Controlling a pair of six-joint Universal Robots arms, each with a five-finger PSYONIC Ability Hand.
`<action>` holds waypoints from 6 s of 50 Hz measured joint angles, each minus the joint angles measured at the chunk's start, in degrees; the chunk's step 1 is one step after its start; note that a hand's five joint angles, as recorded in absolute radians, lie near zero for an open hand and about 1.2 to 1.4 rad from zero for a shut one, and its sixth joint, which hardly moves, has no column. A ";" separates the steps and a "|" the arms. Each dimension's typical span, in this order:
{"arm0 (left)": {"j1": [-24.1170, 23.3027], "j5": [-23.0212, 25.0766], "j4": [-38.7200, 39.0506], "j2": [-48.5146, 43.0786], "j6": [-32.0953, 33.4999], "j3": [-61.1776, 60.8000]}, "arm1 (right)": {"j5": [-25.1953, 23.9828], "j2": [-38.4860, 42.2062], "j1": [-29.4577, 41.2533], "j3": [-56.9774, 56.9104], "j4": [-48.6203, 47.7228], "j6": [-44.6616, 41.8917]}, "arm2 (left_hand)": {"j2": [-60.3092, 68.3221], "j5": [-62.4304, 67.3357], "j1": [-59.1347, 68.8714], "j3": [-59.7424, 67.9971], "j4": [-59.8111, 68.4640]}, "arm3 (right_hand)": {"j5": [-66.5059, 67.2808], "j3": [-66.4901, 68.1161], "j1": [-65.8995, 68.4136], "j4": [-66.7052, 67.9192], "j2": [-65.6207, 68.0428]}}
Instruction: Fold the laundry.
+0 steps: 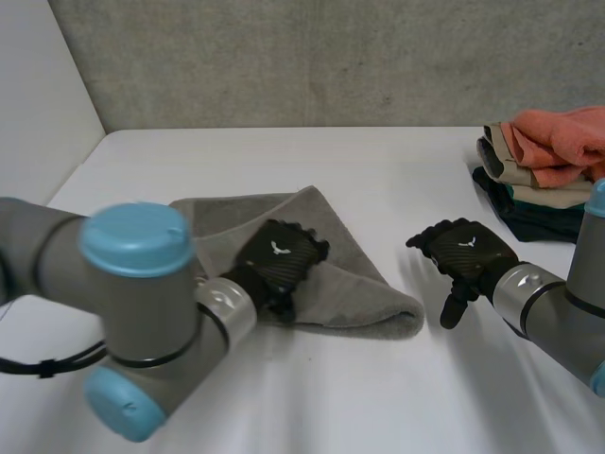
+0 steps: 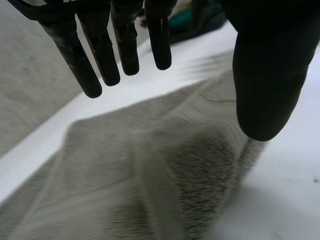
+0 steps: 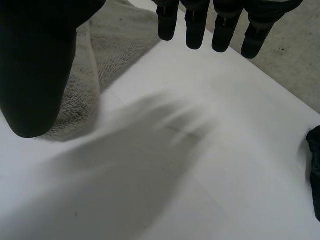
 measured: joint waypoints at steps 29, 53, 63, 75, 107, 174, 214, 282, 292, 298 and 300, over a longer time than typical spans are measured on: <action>-2.64 -8.97 -2.73 -6.70 9.42 15.38 | 1.95 0.42 -0.33 2.30 -3.10 16.67 | 43.75 41.26 40.40 43.64 43.80 | 0.00 0.00 0.00 0.00 0.00; -3.35 -9.91 -1.69 8.35 11.53 21.61 | 4.69 17.20 15.41 -16.21 -6.04 52.71 | 43.85 41.62 40.42 43.74 44.04 | 52.51 53.56 51.96 53.58 54.11; 0.38 -10.16 -1.91 14.62 11.43 18.03 | 11.50 0.28 9.29 -14.93 -11.48 14.99 | 43.85 41.62 40.48 43.75 44.04 | 53.35 56.07 51.97 56.60 55.34; 9.33 -9.65 -1.43 18.02 10.79 6.13 | 5.03 -8.63 9.99 -22.04 3.90 -3.85 | 43.85 41.62 40.48 43.75 44.05 | 53.51 56.07 51.97 56.64 55.35; 13.24 -6.97 34.54 2.15 10.87 26.39 | 12.23 5.93 10.85 -36.76 -34.77 -4.33 | 44.07 41.62 40.48 44.03 44.09 | 54.70 56.35 51.97 56.84 55.35; 11.74 -12.38 -13.42 -10.16 1.83 8.82 | 5.53 9.91 15.00 -1.80 -16.89 -6.02 | 31.78 30.04 33.77 31.61 30.70 | 55.13 56.35 51.97 56.84 55.35; 8.70 -12.24 -4.39 27.01 2.17 1.50 | -6.72 4.30 -2.02 -22.53 14.42 5.56 | 43.79 40.90 42.40 43.74 44.04 | -0.08 0.00 -0.12 -0.07 -0.09; 24.90 -1.10 5.53 2.92 3.36 15.09 | 4.35 7.02 -2.91 -39.55 14.52 -17.29 | 44.05 40.91 42.40 44.04 44.09 | 53.03 56.40 51.40 56.87 55.41; 24.58 -6.84 27.48 -0.97 3.17 36.34 | 12.73 7.84 1.31 -45.60 -22.24 -10.92 | 44.07 40.91 42.40 44.04 44.24 | 53.48 56.41 51.40 56.87 55.41; 24.06 -8.31 33.11 0.90 3.09 33.80 | 12.39 4.28 2.76 -41.16 -26.71 -8.99 | 44.07 40.91 42.40 44.04 44.24 | 54.57 56.41 51.40 56.87 55.41; 23.83 -8.12 32.70 2.33 3.03 28.97 | 12.02 3.13 3.15 -37.15 -24.77 -8.82 | 44.07 41.02 42.40 44.04 44.24 | 54.63 56.41 51.40 56.87 55.41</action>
